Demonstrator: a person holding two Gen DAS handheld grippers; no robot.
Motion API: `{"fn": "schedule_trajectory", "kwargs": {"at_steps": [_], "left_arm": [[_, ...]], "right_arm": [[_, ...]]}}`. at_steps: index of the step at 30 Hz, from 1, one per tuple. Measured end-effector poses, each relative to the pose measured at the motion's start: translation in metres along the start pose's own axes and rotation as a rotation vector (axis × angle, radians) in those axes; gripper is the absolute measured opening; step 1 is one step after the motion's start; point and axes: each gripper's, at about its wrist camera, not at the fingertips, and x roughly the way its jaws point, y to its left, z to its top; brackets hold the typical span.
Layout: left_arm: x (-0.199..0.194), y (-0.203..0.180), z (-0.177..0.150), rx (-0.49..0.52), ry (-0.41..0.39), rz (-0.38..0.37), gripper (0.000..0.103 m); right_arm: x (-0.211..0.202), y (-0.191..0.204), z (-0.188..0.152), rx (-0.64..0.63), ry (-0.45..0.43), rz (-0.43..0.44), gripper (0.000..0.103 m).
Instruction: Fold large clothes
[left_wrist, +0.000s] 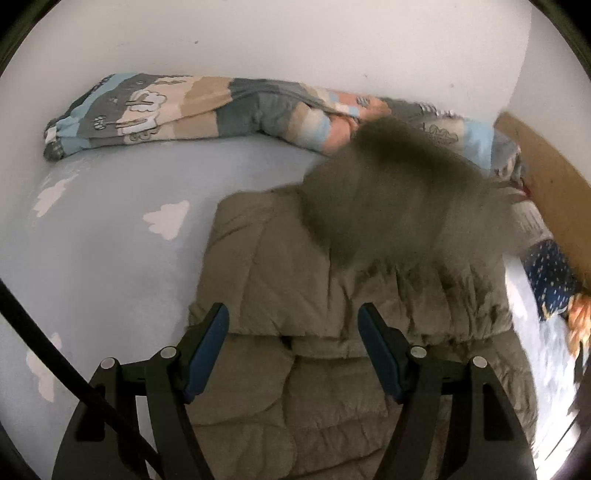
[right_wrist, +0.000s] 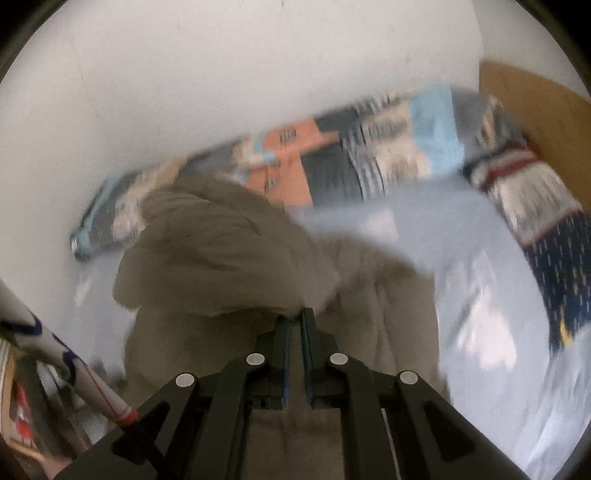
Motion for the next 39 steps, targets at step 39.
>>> {"fn": "schedule_trajectory", "kwargs": {"at_steps": [39], "left_arm": [[0.088,-0.085,0.009,0.219,0.073,0.015,0.072]], "right_arm": [[0.115,0.002,-0.021,-0.004,0.147,0.070,0.035]]}}
